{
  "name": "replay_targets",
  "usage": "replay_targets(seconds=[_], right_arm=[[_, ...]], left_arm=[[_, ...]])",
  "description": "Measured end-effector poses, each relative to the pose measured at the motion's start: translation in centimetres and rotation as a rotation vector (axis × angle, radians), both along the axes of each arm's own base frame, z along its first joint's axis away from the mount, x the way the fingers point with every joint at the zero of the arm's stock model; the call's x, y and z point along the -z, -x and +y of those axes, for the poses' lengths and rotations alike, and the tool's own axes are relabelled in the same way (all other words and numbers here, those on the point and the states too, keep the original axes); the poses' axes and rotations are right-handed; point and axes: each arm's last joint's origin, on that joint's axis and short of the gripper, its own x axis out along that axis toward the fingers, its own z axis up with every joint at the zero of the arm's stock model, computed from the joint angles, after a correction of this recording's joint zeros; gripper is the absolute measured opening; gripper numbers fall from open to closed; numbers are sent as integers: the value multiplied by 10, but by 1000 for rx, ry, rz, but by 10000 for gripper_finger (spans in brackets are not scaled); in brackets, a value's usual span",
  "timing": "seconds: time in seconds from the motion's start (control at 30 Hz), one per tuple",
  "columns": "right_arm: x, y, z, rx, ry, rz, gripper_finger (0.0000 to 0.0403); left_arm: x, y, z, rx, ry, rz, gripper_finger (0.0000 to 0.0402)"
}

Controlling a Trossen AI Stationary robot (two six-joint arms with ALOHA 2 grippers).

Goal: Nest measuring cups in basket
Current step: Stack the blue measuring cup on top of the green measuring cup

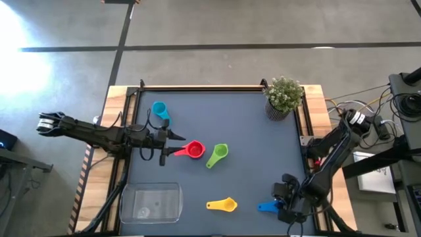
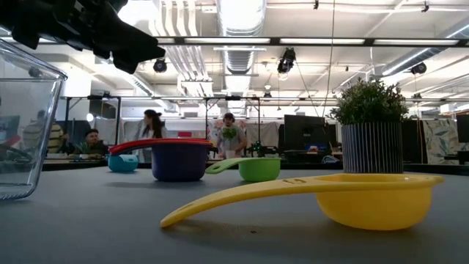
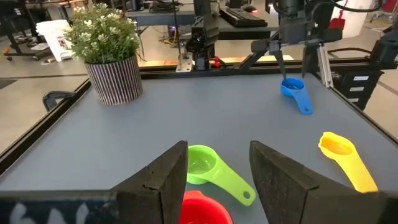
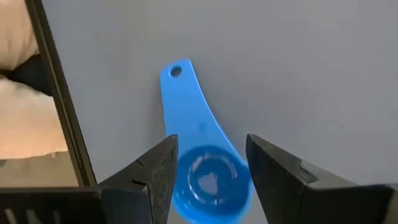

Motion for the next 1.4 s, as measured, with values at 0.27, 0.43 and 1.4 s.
replay_targets(seconds=[0.27,0.43,1.4], right_arm=[[8,14,7,54,18,74,180],[18,17,9,102,24,165,180],[27,19,9,105,75,223,11]], left_arm=[[0,0,0,-1,3,0,155],[0,0,0,-1,2,0,155],[1,0,0,-1,-2,6,155]])
